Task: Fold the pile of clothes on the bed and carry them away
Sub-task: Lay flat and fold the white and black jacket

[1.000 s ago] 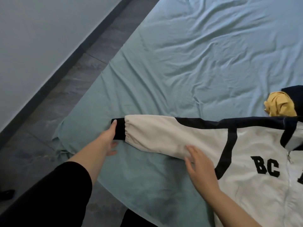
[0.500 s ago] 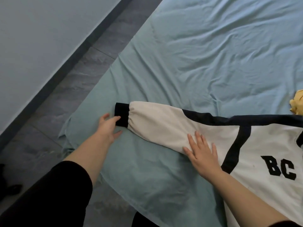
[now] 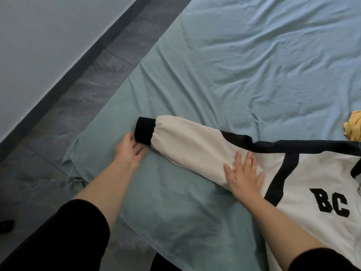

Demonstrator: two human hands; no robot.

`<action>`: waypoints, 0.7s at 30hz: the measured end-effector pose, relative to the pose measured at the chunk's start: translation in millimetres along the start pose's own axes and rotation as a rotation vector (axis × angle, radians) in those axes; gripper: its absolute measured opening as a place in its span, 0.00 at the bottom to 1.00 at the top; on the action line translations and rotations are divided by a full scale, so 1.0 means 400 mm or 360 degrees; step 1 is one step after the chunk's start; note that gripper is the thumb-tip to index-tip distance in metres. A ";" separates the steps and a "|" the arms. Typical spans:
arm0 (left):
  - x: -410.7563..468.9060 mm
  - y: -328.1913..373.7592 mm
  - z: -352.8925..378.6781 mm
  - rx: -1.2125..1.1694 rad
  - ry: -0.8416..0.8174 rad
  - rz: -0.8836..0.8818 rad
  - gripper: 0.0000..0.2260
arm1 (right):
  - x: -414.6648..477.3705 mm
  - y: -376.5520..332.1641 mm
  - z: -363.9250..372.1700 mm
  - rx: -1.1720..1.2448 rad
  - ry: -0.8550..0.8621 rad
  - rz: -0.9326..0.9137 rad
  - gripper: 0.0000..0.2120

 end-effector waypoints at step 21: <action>-0.424 -0.398 0.368 0.1322 -0.0956 0.0795 0.10 | -0.186 0.025 -0.136 0.2106 -0.0180 -0.0104 0.36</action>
Point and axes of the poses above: each hand's wrist, its own x-axis towards the middle knuckle, its own z-axis out of the palm, y = z × x, the point moved 3 cm from there along x, towards the middle knuckle, and after that the axes turned 2 degrees about -x, right-handed, at the moved point
